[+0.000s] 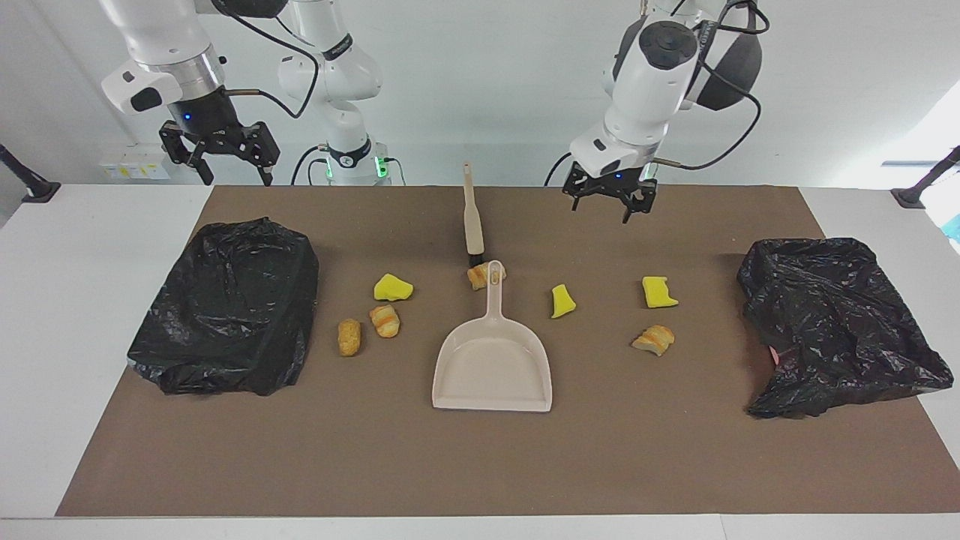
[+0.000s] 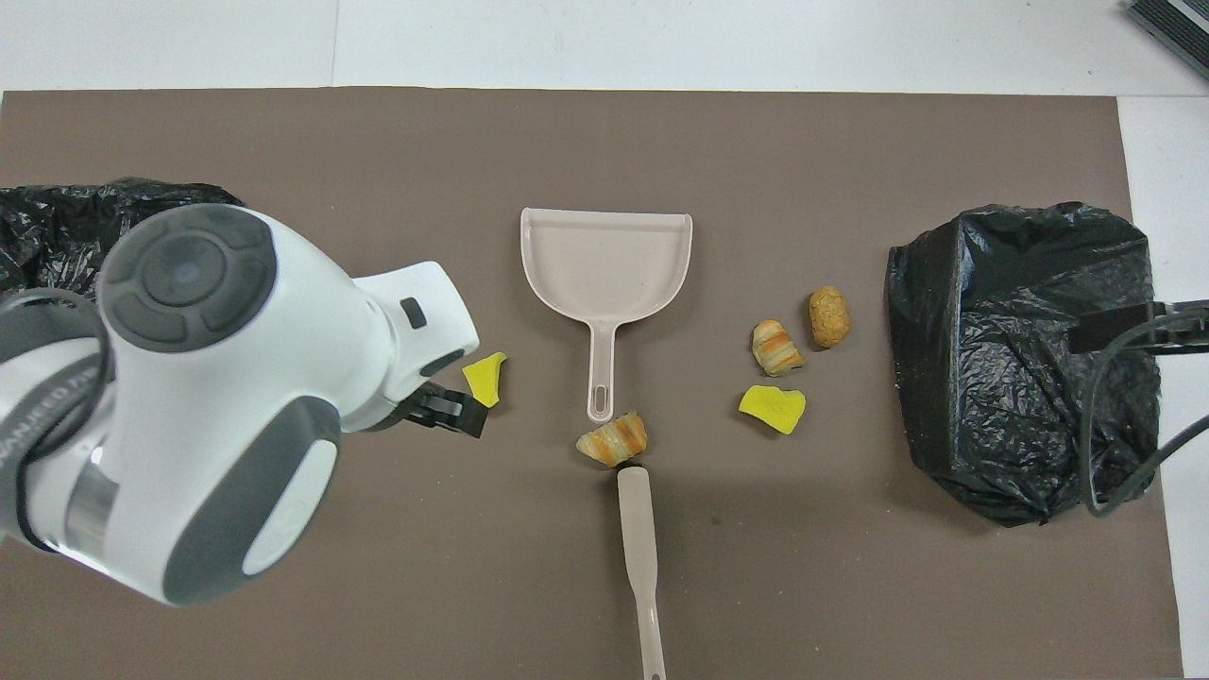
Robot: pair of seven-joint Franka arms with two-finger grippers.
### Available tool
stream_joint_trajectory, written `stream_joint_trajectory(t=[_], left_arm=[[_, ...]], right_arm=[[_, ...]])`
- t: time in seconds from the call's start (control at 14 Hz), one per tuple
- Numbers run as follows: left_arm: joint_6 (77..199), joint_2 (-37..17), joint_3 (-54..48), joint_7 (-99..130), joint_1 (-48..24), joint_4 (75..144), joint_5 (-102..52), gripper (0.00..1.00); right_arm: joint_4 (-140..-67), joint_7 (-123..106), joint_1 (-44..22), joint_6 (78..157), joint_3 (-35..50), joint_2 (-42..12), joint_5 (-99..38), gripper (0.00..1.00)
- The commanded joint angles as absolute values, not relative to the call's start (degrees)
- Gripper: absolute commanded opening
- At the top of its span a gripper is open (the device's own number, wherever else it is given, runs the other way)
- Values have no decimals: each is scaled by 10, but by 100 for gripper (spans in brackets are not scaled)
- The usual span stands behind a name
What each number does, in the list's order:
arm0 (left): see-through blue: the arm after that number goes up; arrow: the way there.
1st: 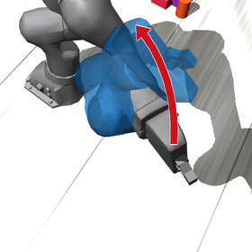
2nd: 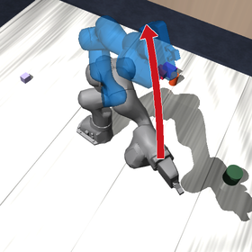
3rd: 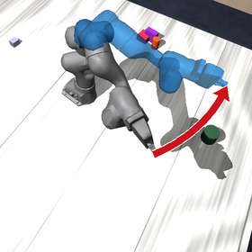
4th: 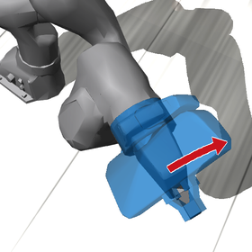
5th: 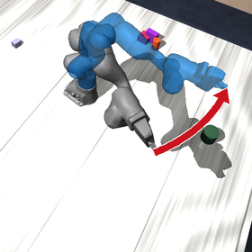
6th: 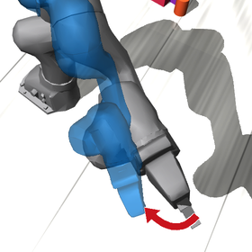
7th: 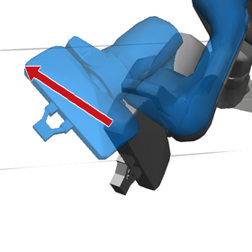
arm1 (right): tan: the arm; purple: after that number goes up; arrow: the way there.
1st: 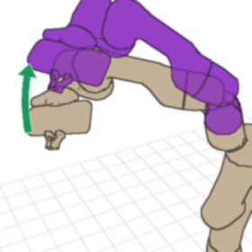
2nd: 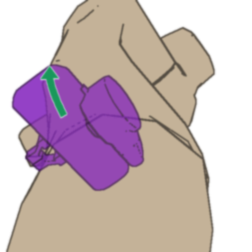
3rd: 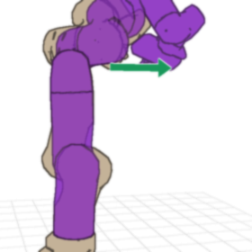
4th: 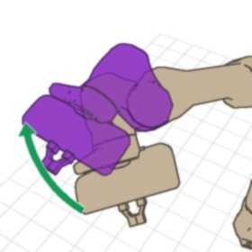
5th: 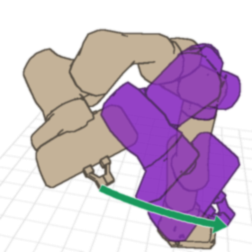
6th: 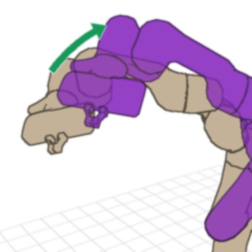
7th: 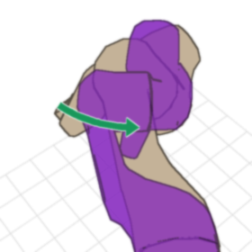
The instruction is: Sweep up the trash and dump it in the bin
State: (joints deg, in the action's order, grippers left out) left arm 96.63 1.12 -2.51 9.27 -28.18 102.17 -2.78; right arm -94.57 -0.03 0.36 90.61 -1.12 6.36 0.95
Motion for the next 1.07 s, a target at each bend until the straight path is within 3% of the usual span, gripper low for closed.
stream_joint_trajectory(t=[0.0,0.43,0.64,1.0], left_arm=[[1012,58,-15,152,-336,1100,-25,100],[1079,65,-15,341,-480,1171,-25,100],[1197,55,-15,471,-582,1243,-25,100],[1291,28,-15,492,-645,1303,-25,100]], right_arm=[[-963,-1,7,917,-7,76,11,100],[-972,-7,7,916,-7,76,11,100],[-983,-45,11,917,-8,76,11,100],[-1005,-59,6,924,-8,74,11,100]])
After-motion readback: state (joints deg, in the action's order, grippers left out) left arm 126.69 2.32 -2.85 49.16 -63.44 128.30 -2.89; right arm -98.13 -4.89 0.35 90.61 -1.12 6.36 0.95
